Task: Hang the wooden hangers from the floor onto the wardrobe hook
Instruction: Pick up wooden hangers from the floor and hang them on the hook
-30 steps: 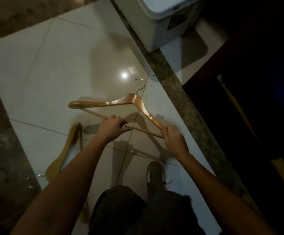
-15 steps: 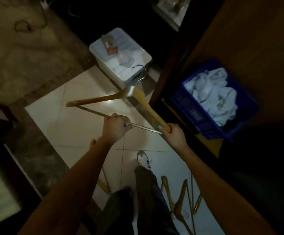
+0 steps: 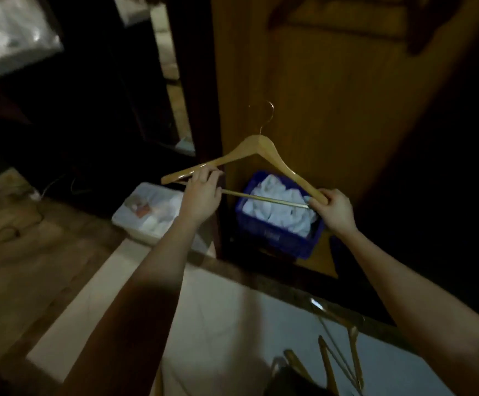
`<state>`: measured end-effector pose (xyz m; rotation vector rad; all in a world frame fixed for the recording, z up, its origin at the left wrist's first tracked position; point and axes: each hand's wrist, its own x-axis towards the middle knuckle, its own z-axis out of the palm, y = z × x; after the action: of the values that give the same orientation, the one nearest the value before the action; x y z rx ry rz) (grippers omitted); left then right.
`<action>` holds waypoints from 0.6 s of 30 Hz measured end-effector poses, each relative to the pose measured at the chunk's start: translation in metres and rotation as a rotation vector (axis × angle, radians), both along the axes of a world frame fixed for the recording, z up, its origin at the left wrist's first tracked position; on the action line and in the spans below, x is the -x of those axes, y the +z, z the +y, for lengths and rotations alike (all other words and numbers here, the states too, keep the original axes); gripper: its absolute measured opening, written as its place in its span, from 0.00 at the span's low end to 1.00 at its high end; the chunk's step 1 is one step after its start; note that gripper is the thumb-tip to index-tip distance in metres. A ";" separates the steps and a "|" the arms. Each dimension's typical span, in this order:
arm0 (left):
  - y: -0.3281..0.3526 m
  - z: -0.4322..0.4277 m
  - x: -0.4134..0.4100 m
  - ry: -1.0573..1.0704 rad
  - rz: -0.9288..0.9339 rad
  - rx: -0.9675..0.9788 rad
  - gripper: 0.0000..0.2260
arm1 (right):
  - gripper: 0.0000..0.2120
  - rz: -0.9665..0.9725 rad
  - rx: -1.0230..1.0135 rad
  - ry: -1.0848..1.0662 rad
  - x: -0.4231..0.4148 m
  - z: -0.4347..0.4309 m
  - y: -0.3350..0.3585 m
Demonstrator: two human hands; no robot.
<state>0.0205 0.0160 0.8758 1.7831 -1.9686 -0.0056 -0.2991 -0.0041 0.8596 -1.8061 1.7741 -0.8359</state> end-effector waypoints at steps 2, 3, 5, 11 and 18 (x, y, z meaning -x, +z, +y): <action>0.030 -0.031 0.023 -0.021 -0.094 0.084 0.20 | 0.18 -0.053 0.056 -0.067 0.032 -0.016 0.027; 0.046 -0.045 0.036 -0.041 -0.136 0.114 0.22 | 0.19 -0.081 0.088 -0.098 0.046 -0.023 0.042; 0.076 -0.074 0.059 -0.098 -0.232 0.168 0.24 | 0.19 -0.146 0.141 -0.149 0.073 -0.038 0.074; 0.171 -0.153 0.135 -0.167 -0.333 0.338 0.16 | 0.24 -0.245 0.281 -0.242 0.151 -0.092 0.148; 0.266 -0.205 0.198 -0.203 -0.314 0.491 0.13 | 0.27 -0.287 0.386 -0.337 0.211 -0.148 0.213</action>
<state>-0.1773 -0.1892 1.1423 1.3206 -2.1182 0.6680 -0.5104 -0.1523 1.0726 -1.5148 1.8390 -1.5794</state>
